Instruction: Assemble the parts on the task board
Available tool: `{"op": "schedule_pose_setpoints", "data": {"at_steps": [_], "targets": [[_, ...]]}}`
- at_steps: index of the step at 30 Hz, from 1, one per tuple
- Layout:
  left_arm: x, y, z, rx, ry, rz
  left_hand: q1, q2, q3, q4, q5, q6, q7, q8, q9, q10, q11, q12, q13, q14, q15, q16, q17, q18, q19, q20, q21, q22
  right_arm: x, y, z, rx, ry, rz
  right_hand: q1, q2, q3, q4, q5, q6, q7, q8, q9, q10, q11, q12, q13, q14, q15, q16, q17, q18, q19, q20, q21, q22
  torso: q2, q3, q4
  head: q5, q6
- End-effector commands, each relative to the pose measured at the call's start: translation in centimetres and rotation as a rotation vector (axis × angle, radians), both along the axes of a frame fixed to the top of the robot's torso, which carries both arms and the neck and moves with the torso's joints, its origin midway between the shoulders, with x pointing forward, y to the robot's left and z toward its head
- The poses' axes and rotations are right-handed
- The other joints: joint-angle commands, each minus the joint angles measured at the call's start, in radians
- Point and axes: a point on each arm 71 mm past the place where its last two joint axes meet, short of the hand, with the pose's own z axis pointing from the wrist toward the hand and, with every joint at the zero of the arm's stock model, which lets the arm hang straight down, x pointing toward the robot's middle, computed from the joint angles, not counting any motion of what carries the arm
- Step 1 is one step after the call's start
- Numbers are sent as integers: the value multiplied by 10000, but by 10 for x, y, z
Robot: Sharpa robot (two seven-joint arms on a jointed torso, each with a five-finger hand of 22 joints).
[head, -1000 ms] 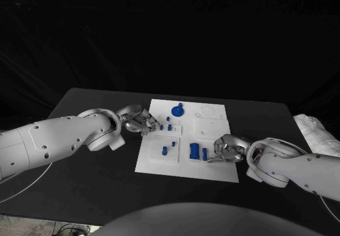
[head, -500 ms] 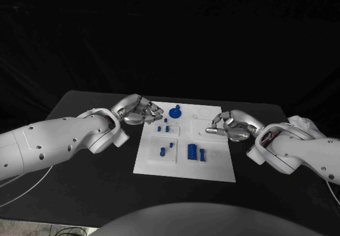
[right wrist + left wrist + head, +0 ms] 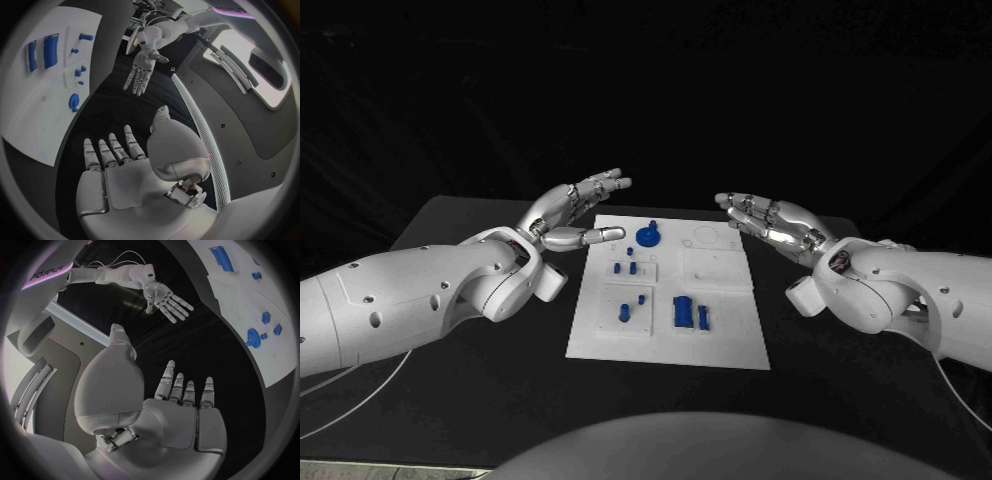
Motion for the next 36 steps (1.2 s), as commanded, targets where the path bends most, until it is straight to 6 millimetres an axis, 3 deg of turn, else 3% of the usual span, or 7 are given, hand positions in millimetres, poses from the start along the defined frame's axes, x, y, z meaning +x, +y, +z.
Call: {"op": "schedule_pose_setpoints", "data": {"at_steps": [1,13,14,19,20,22,36], "targets": [[-1,-2,1,-1289,458,23,-440,-88,-88,-27,-281,-864,-579,-73,-35,-415,-617,-430,-43,-107,-225,-432,-89,-164,-256,31,-63,-983,0,4,6,2008,214,598,145,41,34,-9,-3,-838,-609,-594,-1040,-716,-712,-511,-1462,-316,-235,-196,-768,-86,-268,111,-81,-1004,17,97,23,-31,-1],[1,-4,-3,-1690,781,29,-495,-117,-110,-27,-714,-1560,-1083,-86,-47,-636,-1081,-710,-71,-107,-247,-432,-89,-102,-381,169,-97,-1796,2,8,2,2464,56,843,410,-391,668,6,-9,-2457,-1733,-1514,-3180,-995,-1555,-884,-3105,-316,-611,-196,-768,450,-268,-237,-81,-1004,27,130,61,-45,-1],[2,-3,-4,-1212,667,193,-3907,827,797,-933,-1301,-2662,-661,-456,-435,-1117,-520,-1070,-353,-107,303,-432,-89,-760,-375,-453,-192,-2282,3,6,-1,1847,187,496,-2864,-1017,1196,-881,-562,-3099,-1075,-1645,-3575,-995,-1121,-884,-3105,-316,-1521,-196,-768,-8,-268,-941,-81,-1004,34,130,65,-52,0],[2,-3,-3,-1315,673,425,-7754,1756,1866,-2002,-1301,-4078,292,-456,-435,-1117,835,-2019,-353,-107,303,-432,-89,-760,-375,-1852,-192,-3448,5,8,0,1870,123,321,-6728,-1017,2551,-1936,-562,-3099,-285,-1645,-3575,-995,-1121,-884,-3105,-316,-1521,-196,-768,-765,-268,-1865,-81,-1004,50,142,49,-48,104],[3,-4,-3,-1366,678,541,-8460,1978,2044,-2180,-1301,-4313,292,-456,-435,-1117,835,-2019,-353,-107,303,-432,-89,-760,-375,-1852,-192,-3448,6,9,0,1882,92,233,-7430,-1017,2551,-2131,-562,-3099,464,-1645,-3575,-995,-1121,-884,-3105,-316,-1521,-196,-768,-765,-268,-2712,-81,-1004,59,147,41,-46,156],[4,-5,-2,-1530,702,924,-9661,3011,2813,-3064,-1301,-5397,292,-456,-435,-1117,835,-2019,-353,-107,303,-432,-89,-760,-375,-1852,-192,-3448,8,11,2,1919,-4,-55,-8605,-1017,2551,-2926,-562,-3099,464,-1645,-3575,-995,-1121,-884,-3105,-316,-1521,-196,-768,-765,-268,-2712,-81,-1004,86,165,14,-40,326],[7,-10,5,-2923,1596,4853,-11685,3011,2813,-3064,-1301,-5397,292,-456,-435,-1117,835,-2019,-353,-107,303,-432,-89,-760,-375,-1852,-192,-3448,28,42,16,2290,-606,-3608,-10582,-1017,2551,-2926,-562,-3099,464,-1645,-3575,-995,-1121,-884,-3105,-316,-1521,-196,-768,-765,-268,-2712,-81,-1004,387,366,-279,28,2206]]}}
